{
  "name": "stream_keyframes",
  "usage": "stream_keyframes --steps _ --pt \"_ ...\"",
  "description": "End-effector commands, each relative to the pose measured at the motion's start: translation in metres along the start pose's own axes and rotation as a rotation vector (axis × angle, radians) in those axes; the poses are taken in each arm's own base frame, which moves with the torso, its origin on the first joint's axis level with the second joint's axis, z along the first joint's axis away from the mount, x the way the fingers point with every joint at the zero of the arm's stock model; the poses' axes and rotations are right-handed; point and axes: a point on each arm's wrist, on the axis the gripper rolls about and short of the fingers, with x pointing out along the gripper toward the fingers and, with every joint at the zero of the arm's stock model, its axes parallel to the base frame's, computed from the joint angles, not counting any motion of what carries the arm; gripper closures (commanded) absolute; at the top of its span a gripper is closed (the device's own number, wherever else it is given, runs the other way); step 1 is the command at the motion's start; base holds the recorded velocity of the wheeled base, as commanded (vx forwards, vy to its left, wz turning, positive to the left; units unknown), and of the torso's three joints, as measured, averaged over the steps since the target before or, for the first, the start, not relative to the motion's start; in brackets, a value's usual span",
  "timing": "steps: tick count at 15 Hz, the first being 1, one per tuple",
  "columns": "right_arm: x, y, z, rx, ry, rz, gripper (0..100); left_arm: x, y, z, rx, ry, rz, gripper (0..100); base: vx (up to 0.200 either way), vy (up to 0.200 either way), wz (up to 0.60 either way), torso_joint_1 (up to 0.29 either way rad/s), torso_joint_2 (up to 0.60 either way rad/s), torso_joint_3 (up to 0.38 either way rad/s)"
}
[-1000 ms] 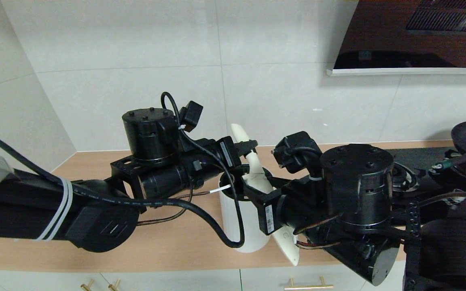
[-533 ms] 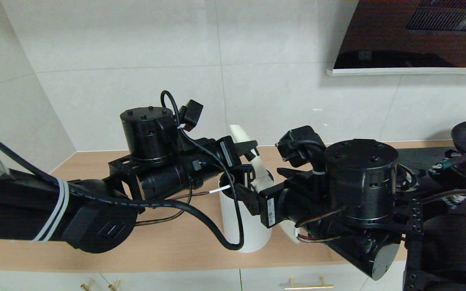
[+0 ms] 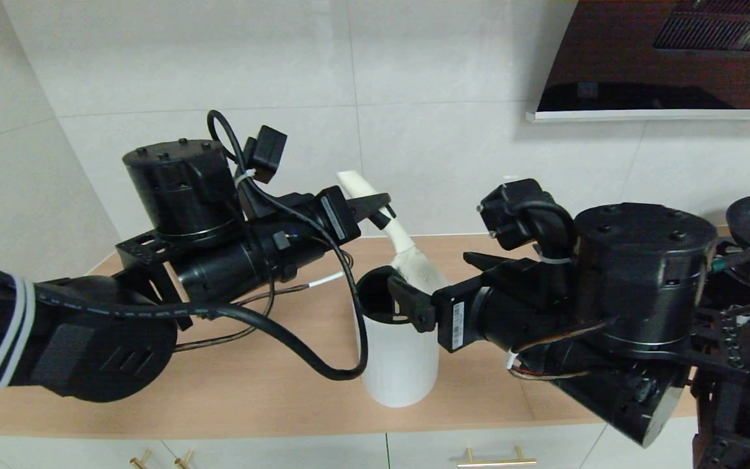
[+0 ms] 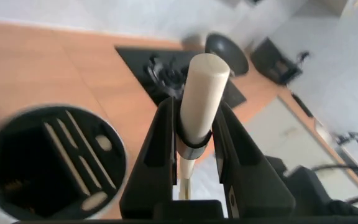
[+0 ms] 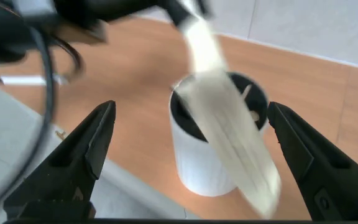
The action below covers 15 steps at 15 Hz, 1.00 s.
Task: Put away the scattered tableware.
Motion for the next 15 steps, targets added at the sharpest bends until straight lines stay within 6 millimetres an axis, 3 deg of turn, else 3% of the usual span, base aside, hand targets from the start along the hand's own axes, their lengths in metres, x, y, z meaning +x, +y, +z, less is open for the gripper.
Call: stream_keyframes --steps 1,2,4,6,10,15 --pt "-0.013 -0.015 0.015 0.012 -0.045 -0.024 0 -0.016 -0.006 0.022 0.038 -0.071 -0.005 100 0.000 0.000 0.00 0.000 0.00 0.000" --pt "-0.013 -0.015 0.015 0.012 -0.045 -0.024 0 -0.016 -0.006 0.022 0.038 -0.071 -0.005 100 0.000 0.000 0.00 0.000 0.00 0.000" --pt "-0.010 -0.028 0.018 -0.014 -0.054 -0.070 0 -0.037 0.000 0.047 0.204 -0.161 0.048 100 0.000 0.000 0.00 0.000 0.00 0.000" --pt "-0.009 -0.028 0.018 -0.015 -0.051 -0.072 0 -0.044 0.000 0.052 0.282 -0.180 0.065 100 0.000 0.000 0.00 0.000 0.00 0.000" --pt "-0.008 -0.028 0.017 -0.017 -0.049 -0.072 0 -0.043 0.010 0.039 0.514 -0.176 0.083 100 0.000 0.000 0.00 0.000 0.00 0.000" --pt "-0.008 -0.028 0.017 -0.017 -0.048 -0.075 0 -0.043 0.010 0.037 0.544 -0.173 0.080 100 0.000 0.000 0.00 0.000 0.00 0.000"
